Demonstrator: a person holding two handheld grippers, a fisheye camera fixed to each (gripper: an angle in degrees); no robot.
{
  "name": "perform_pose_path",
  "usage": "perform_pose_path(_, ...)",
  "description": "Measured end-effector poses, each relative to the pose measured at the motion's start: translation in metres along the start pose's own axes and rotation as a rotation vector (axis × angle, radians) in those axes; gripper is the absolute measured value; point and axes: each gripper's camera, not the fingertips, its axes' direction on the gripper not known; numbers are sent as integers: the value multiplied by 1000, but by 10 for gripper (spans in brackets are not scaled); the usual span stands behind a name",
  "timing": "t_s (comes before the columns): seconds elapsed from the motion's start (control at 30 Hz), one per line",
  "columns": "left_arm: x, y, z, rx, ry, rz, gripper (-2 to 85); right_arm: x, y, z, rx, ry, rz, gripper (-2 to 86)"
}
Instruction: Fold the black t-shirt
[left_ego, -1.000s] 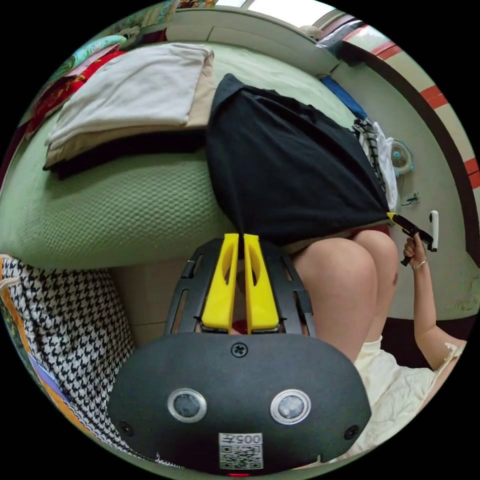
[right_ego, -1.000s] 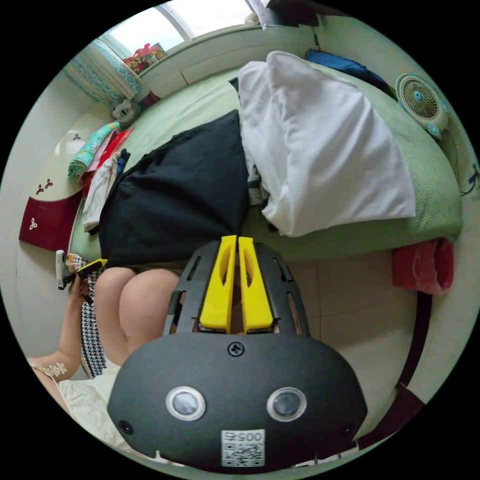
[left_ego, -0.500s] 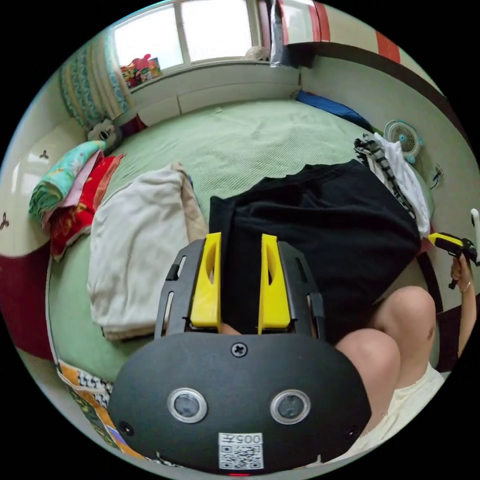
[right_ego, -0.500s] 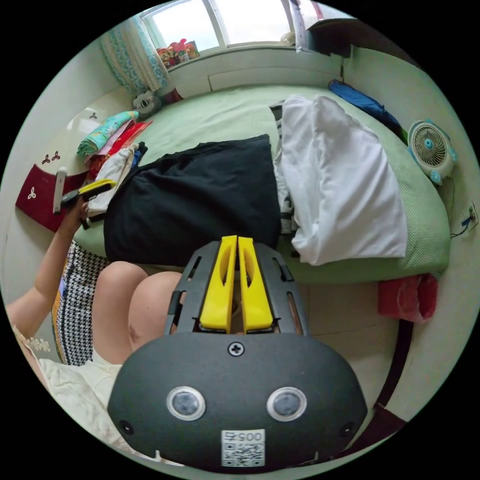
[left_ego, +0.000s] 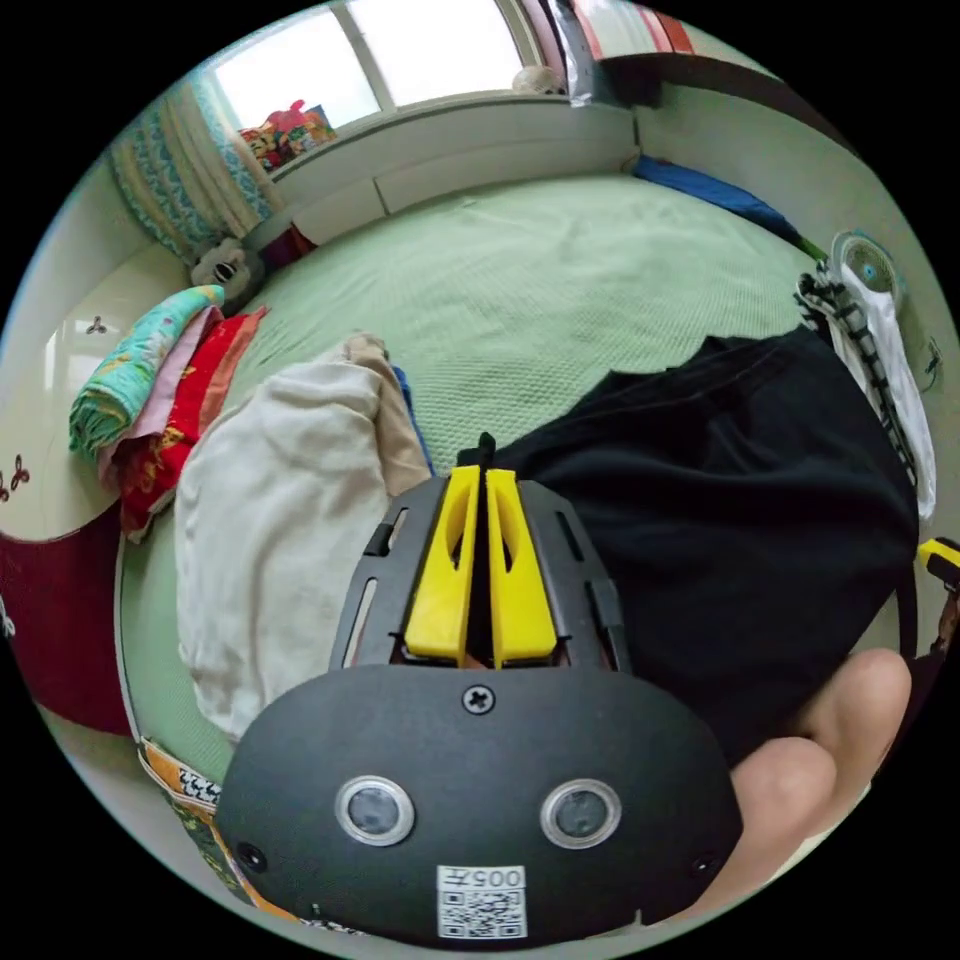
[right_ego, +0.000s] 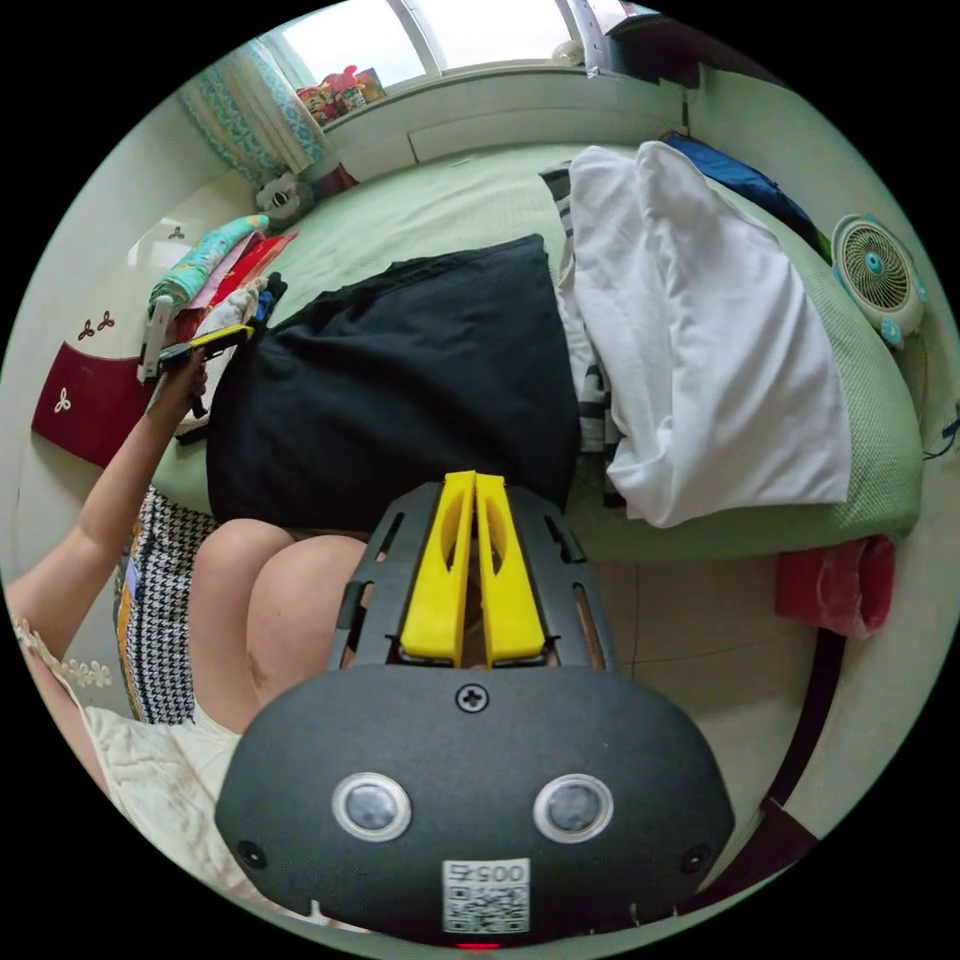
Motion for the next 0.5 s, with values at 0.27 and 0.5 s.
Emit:
perform_pose_path(0.27,-54,8,-22,-3,-70,-204,16,6,-1,-4,19,-24,12,-10)
perform_pose_path(0.5,-5,43,-36,40,95,-114,44,7,-14,-16,69,-24,-21,28)
